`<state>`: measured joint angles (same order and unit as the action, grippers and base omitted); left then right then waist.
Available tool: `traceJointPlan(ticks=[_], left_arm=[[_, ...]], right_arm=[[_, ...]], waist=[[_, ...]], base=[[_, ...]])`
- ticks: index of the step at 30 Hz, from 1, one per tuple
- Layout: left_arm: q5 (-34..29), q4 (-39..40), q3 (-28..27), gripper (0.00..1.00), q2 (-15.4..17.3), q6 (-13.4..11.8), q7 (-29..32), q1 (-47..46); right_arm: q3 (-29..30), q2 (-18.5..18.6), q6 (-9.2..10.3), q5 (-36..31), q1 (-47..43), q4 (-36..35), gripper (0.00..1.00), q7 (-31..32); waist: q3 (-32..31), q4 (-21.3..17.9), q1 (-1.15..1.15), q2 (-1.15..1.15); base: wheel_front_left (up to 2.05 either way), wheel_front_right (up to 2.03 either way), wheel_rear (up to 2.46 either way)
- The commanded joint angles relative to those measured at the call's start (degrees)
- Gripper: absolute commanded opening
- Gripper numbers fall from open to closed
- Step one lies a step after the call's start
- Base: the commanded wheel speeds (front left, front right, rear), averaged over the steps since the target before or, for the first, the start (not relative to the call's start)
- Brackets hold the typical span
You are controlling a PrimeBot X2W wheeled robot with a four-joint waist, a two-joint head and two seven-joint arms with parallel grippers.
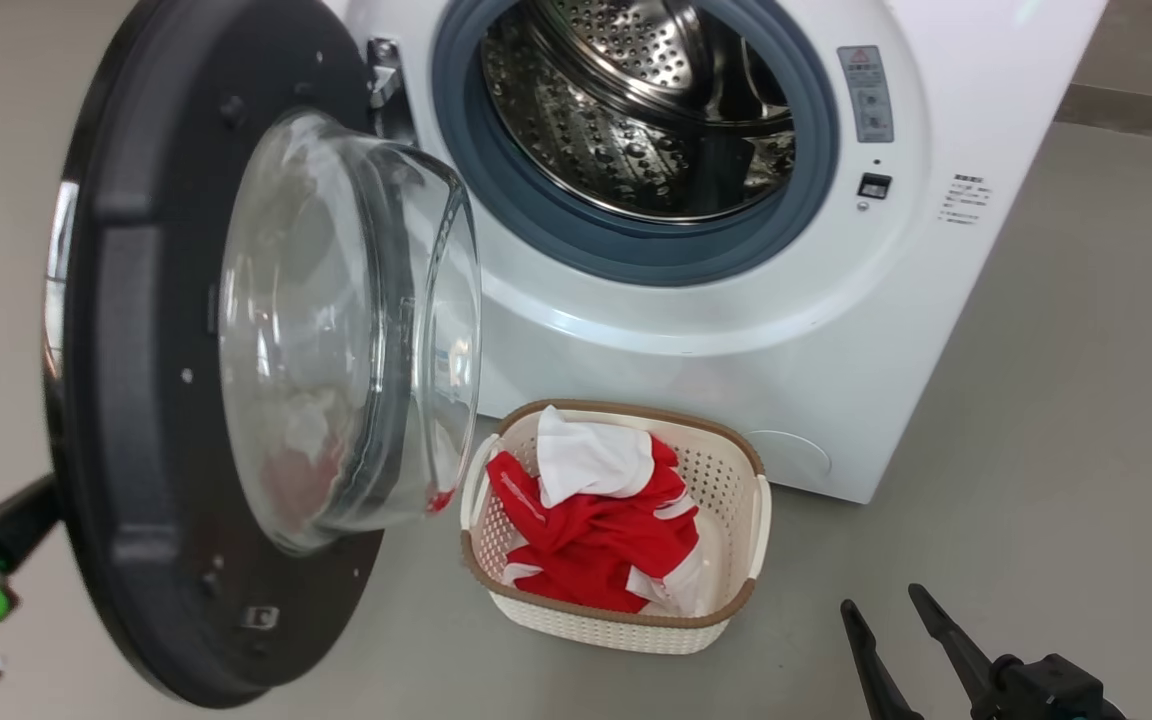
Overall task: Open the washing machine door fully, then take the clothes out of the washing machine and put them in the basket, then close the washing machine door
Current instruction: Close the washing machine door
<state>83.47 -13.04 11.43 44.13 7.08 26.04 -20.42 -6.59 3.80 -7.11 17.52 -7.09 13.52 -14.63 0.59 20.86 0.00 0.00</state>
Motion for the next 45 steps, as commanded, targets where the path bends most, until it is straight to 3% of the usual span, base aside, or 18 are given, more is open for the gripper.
traceJointPlan(ticks=[1, 13, 23, 35, 40, 45], left_arm=[[0.36, 3.65, -0.99, 0.00, 2.78, 0.40, -0.61, -1.41], [2.61, 13.93, 5.15, 0.00, 0.77, 0.41, -3.68, -3.19], [1.51, 15.53, 10.19, 0.00, -1.66, 0.41, -8.07, -6.34], [3.00, 13.68, 11.92, 0.00, 0.50, 0.41, -13.92, -2.62], [3.49, 12.34, 12.16, 0.31, 0.66, 0.41, -17.32, 1.59], [4.24, 10.78, 12.57, 0.51, 0.35, 0.41, -20.16, 5.45]], right_arm=[[-1.07, 0.47, -0.37, -0.34, 0.89, -1.54, 1.00, -0.37], [-0.04, 0.20, -0.37, -0.69, 1.19, -2.03, 1.00, -0.37], [0.82, -0.04, -0.37, -0.95, 1.50, -2.57, 1.00, -0.37], [0.81, -0.44, -0.37, -0.81, 1.16, -2.41, 1.00, -0.37], [0.18, -0.38, -0.37, -0.59, 1.01, -2.10, 1.00, -0.37], [-0.56, -0.06, -0.37, -0.30, 0.80, -1.77, 1.00, -0.37]], waist=[[0.13, -1.41, 0.00, 0.00], [0.55, -7.43, 0.00, 0.00], [1.71, -11.94, 0.00, 0.00], [0.69, -10.63, 0.00, 0.00], [-0.25, -8.63, 0.00, 0.00], [-1.26, -6.43, 0.00, 0.00]], base=[[0.00, 0.00, 0.00], [0.00, 0.00, 0.00], [0.00, 0.00, 0.00], [0.00, 0.00, 0.00], [0.00, 0.00, 0.00], [0.00, 0.00, 0.00]])
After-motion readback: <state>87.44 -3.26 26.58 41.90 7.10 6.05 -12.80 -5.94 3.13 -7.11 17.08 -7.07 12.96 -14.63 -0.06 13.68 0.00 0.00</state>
